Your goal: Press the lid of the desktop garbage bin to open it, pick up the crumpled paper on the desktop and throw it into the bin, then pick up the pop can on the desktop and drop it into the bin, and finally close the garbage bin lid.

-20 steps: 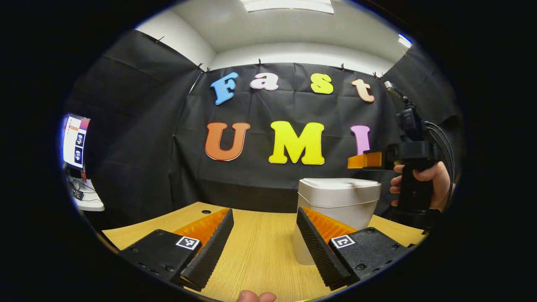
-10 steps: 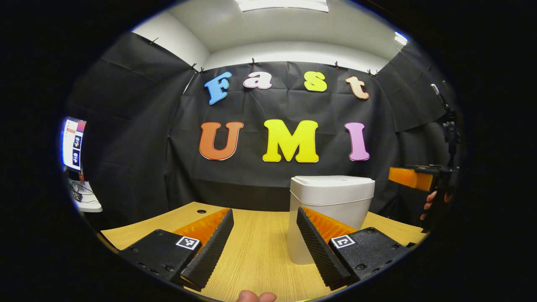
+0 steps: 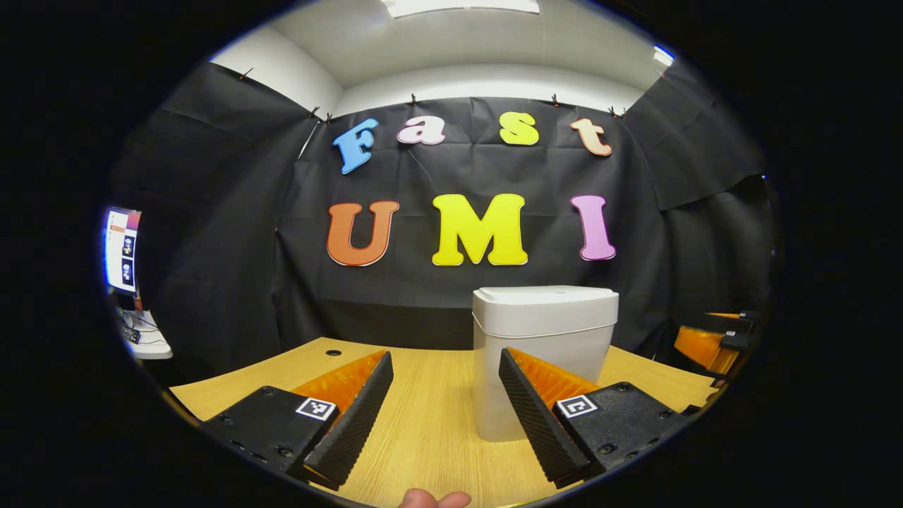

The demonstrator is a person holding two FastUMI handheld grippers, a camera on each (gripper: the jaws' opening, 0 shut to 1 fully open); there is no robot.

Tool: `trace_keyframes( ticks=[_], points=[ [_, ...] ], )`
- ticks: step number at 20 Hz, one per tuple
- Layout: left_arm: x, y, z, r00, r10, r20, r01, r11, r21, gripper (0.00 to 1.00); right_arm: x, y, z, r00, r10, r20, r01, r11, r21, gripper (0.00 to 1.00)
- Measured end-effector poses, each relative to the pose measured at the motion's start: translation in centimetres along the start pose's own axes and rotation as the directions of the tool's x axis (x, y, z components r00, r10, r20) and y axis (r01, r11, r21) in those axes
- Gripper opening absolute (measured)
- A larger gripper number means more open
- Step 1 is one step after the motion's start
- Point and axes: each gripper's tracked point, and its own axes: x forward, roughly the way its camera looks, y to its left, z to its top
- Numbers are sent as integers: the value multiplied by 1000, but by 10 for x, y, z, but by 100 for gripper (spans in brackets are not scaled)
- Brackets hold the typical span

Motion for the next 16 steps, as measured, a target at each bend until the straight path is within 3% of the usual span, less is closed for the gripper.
trace_keyframes(
  ticks=[9,16],
  points=[
    [-1,-1,2,1000,-3,4,3,1000,-5,97,-10,18,7,1000,-2,14,3,1000,-17,93],
    [-2,1,6,1000,-7,7,7,1000,-2,97,-12,31,11,1000,7,19,-6,999,-39,97]
  ],
)
